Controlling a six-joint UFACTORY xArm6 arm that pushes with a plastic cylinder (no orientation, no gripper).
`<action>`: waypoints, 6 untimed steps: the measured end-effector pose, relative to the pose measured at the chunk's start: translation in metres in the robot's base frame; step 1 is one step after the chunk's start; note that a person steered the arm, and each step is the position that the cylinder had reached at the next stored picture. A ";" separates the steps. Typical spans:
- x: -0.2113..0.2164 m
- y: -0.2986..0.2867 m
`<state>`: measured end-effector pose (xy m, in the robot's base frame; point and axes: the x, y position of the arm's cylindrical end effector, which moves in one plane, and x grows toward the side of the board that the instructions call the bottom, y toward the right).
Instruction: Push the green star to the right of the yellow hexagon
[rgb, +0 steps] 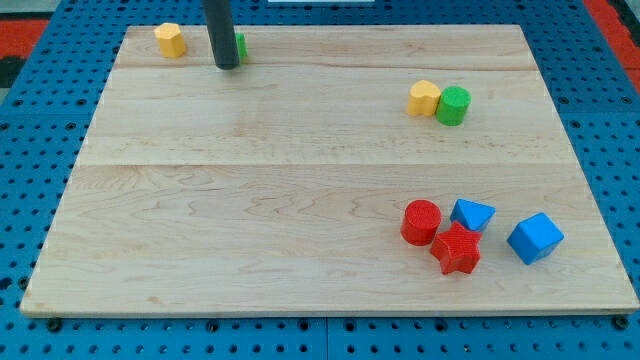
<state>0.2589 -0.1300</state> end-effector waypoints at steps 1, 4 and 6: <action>0.014 0.045; -0.022 -0.026; 0.026 0.052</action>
